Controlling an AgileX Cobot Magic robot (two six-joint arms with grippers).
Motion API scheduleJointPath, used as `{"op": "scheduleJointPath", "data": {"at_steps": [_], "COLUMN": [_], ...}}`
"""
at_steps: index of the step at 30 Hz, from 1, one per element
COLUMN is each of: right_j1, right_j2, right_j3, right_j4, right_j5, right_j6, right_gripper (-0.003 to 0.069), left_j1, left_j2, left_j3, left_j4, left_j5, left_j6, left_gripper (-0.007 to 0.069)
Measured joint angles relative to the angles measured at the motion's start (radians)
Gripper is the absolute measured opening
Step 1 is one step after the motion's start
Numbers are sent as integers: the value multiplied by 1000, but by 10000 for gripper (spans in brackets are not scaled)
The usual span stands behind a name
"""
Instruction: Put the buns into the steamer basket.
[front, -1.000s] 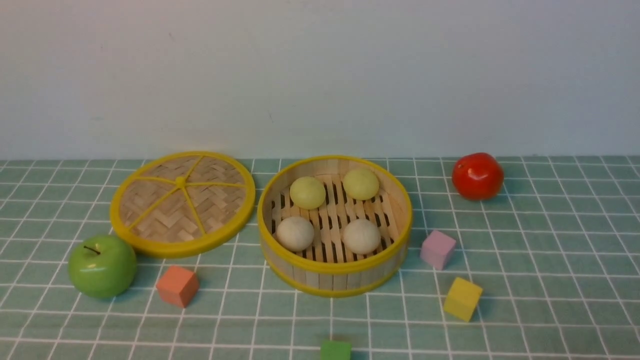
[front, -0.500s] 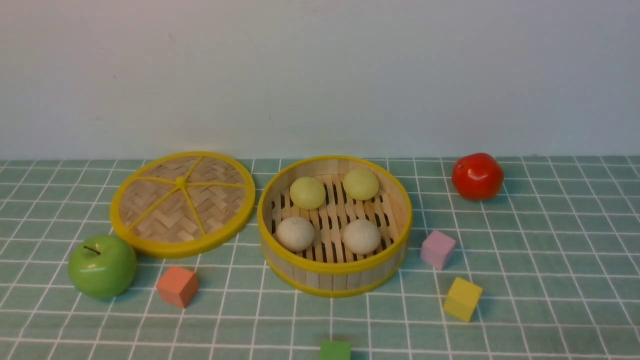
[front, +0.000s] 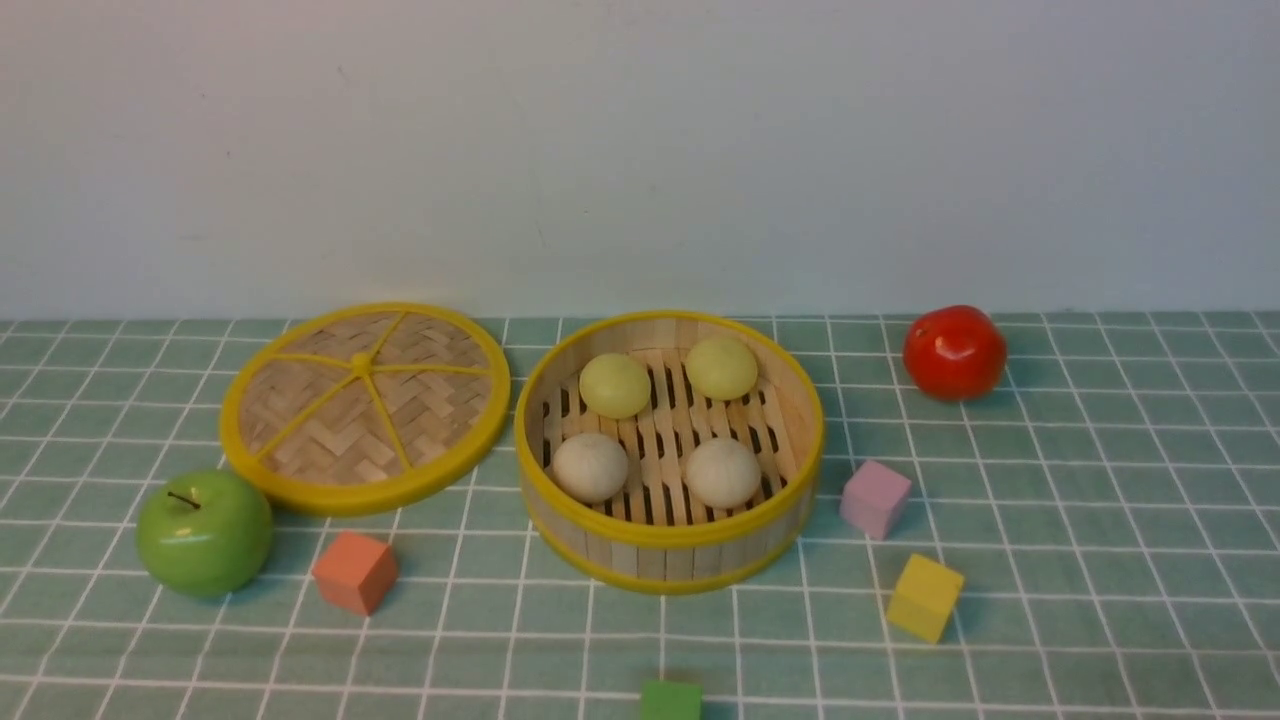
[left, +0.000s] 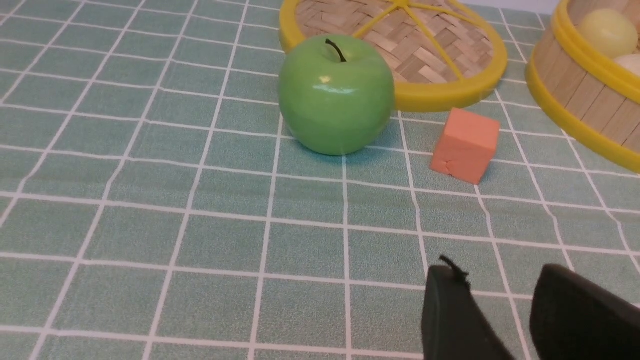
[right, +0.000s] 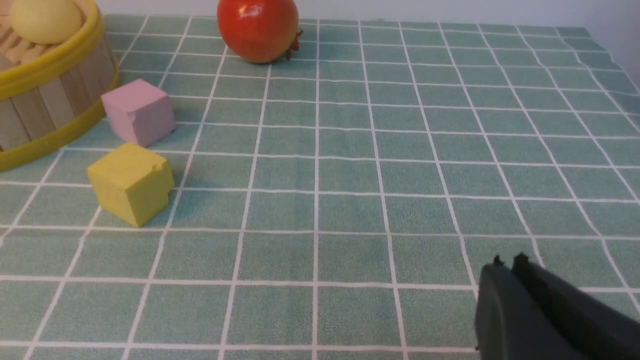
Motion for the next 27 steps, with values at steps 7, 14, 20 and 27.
{"op": "scheduleJointPath", "data": {"at_steps": [7,14,20,27], "right_j1": [0,0,0,0], "right_j2": [0,0,0,0], "right_j3": [0,0,0,0], "right_j4": [0,0,0,0], "right_j5": [0,0,1,1], "right_j6": [0,0,0,0], "right_gripper": [26,36,43,45], "left_j1": [0,0,0,0], "left_j2": [0,0,0,0], "left_j3": [0,0,0,0], "left_j4": [0,0,1,1], "left_j5": [0,0,0,0], "left_j6": [0,0,0,0], "left_gripper": [237,237,237,237]}}
